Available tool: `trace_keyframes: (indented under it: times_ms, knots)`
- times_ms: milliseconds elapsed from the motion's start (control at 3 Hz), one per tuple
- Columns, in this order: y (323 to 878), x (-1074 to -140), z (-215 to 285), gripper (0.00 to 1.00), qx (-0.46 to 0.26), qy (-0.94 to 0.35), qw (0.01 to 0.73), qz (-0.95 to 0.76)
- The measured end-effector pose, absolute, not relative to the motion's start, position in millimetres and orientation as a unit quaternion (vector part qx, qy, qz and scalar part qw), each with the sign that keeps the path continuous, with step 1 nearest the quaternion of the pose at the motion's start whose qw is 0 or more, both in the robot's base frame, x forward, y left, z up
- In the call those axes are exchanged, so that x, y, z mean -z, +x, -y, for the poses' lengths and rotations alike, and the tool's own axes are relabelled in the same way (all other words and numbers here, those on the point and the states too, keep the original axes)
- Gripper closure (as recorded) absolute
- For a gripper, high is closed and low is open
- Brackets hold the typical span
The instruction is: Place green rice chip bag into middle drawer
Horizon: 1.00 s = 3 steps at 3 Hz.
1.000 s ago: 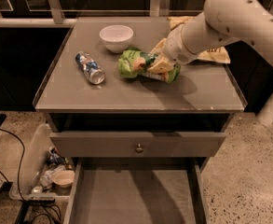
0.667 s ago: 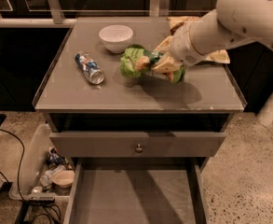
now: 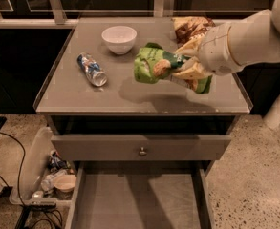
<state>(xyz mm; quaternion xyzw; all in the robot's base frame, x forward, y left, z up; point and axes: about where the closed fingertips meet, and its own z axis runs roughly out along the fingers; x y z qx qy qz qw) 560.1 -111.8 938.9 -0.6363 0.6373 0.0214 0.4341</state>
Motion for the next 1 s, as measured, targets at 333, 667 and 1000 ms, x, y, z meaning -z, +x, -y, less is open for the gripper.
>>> trace_keyframes:
  times_ms: [333,667,1000]
  knots:
    - [521,-937,133,1.0,-0.018,-0.625,0.438,-0.646]
    - [469,-926,154,1.0,-0.026,-0.607,0.431,-0.668]
    - [469,-926,154,1.0,-0.026,-0.607,0.431,-0.668]
